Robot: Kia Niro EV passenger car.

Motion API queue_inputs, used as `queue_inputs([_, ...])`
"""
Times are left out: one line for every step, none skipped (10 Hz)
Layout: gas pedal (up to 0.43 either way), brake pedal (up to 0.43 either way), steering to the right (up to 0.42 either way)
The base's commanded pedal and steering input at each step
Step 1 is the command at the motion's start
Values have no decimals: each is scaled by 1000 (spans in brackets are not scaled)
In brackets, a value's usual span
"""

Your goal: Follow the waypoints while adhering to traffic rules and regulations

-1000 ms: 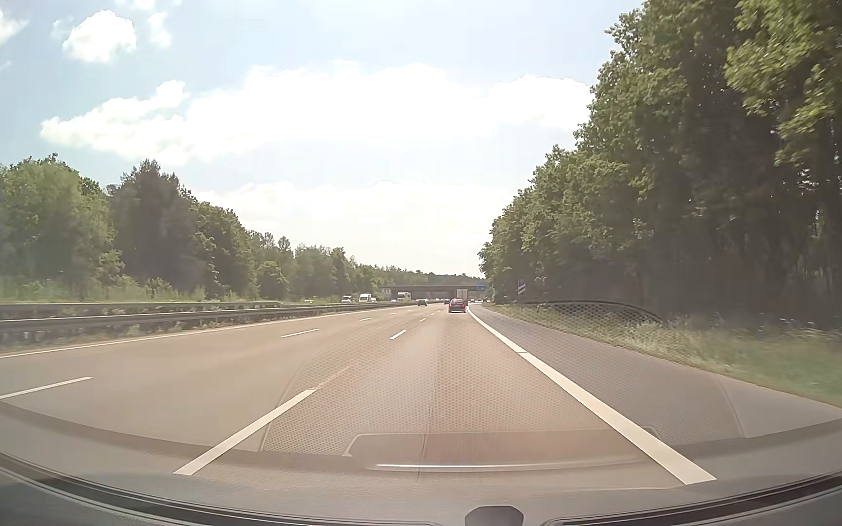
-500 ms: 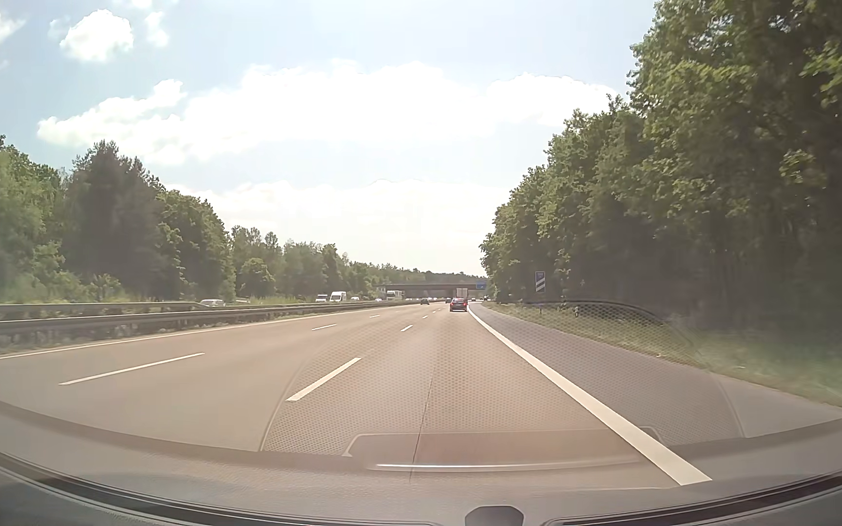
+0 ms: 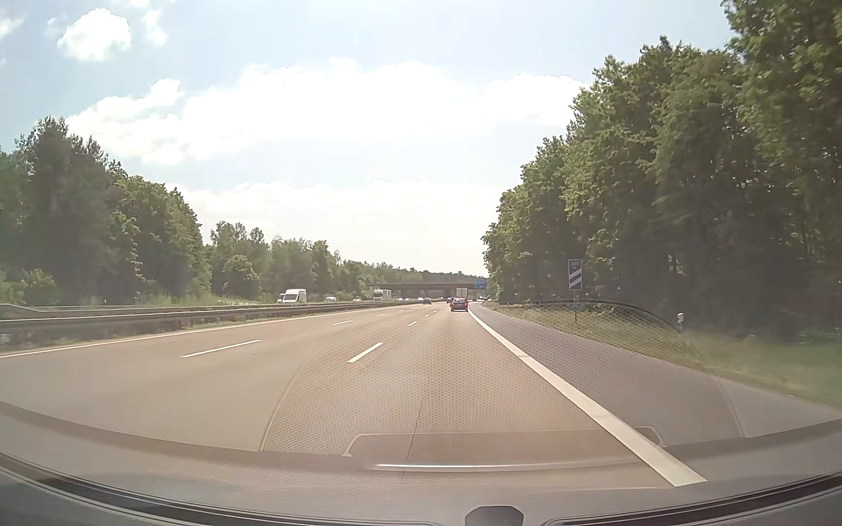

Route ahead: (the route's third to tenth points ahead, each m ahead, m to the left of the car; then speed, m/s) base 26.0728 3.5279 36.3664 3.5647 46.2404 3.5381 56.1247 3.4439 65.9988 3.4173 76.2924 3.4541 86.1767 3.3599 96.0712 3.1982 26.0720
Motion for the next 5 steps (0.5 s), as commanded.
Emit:
queue_inputs([110,30,3])
queue_inputs([110,30,3])
queue_inputs([110,30,2])
queue_inputs([110,30,2])
queue_inputs([110,30,3])
